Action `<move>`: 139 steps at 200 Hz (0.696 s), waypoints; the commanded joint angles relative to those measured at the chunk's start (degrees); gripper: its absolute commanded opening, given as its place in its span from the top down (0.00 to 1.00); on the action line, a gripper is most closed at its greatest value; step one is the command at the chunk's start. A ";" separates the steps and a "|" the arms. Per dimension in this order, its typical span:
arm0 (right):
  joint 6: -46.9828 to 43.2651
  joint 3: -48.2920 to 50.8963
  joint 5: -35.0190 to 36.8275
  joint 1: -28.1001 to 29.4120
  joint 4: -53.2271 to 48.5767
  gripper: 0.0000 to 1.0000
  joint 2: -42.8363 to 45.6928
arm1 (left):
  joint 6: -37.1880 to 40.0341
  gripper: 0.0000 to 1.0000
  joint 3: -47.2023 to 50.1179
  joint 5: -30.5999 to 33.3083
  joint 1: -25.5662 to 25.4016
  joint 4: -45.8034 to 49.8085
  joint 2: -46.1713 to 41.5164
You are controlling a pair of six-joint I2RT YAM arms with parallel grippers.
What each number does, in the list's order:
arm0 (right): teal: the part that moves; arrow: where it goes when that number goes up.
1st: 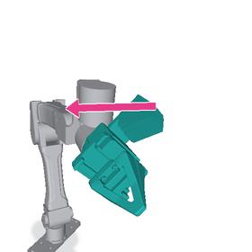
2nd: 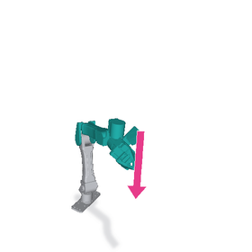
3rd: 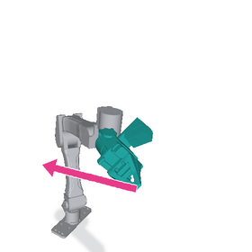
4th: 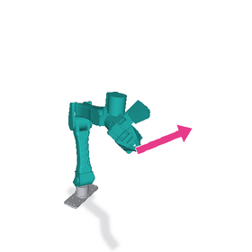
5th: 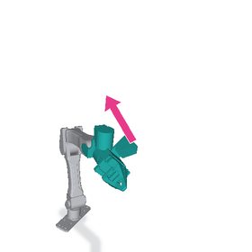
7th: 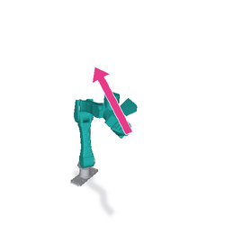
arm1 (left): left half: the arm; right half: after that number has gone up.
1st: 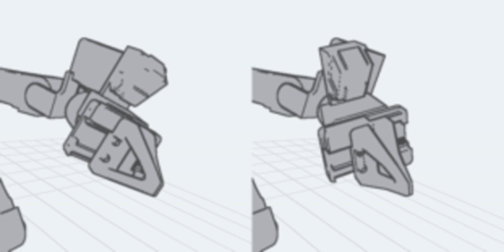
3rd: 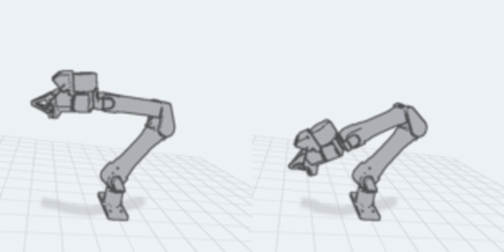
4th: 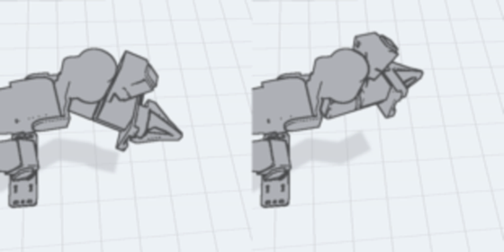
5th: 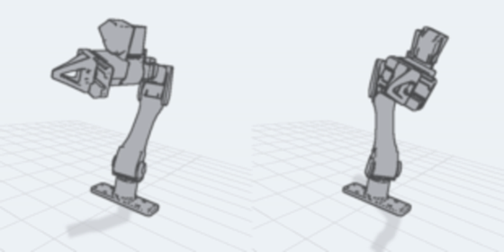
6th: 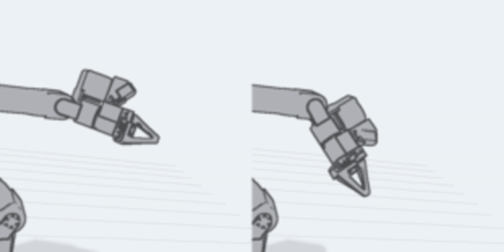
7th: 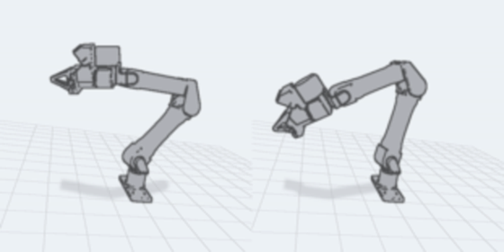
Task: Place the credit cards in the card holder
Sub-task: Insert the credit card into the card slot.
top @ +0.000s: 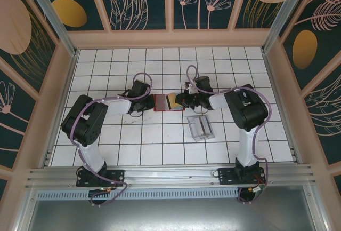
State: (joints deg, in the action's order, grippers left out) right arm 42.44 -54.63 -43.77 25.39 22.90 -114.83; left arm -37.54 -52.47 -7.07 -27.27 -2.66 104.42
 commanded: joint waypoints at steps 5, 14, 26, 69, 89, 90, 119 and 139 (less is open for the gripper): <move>2.51 1.24 1.27 1.06 3.15 0.88 -1.04 | 0.30 0.97 -0.02 0.04 0.46 -0.95 2.07; 2.70 1.38 2.34 1.08 2.82 0.88 -0.65 | 0.28 0.97 0.17 0.04 0.44 -1.01 2.09; 2.95 1.74 3.64 1.00 2.73 0.88 -0.17 | 0.22 0.97 0.48 -0.06 0.46 -1.20 2.08; 4.82 1.62 5.50 2.47 3.43 0.95 -0.20 | 0.19 0.97 0.87 -0.86 0.55 -1.55 2.06; 6.16 1.05 6.47 3.51 4.20 0.96 -1.00 | 0.23 0.98 0.92 -1.01 0.55 -1.80 2.21; 6.16 1.05 6.47 3.51 4.20 0.96 -1.00 | 0.21 0.98 0.94 -1.01 0.55 -1.82 2.24; 8.33 0.85 7.03 4.36 6.46 0.97 -1.99 | 0.06 0.98 1.10 -1.37 0.55 -1.92 2.63; 7.29 -0.04 7.00 4.96 4.97 0.89 -1.86 | 0.10 0.97 1.23 -0.96 0.55 -1.84 2.63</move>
State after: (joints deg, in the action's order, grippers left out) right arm 49.30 -53.52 -37.52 28.14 28.10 -114.93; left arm -37.56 -52.45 -8.36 -26.87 -3.36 104.75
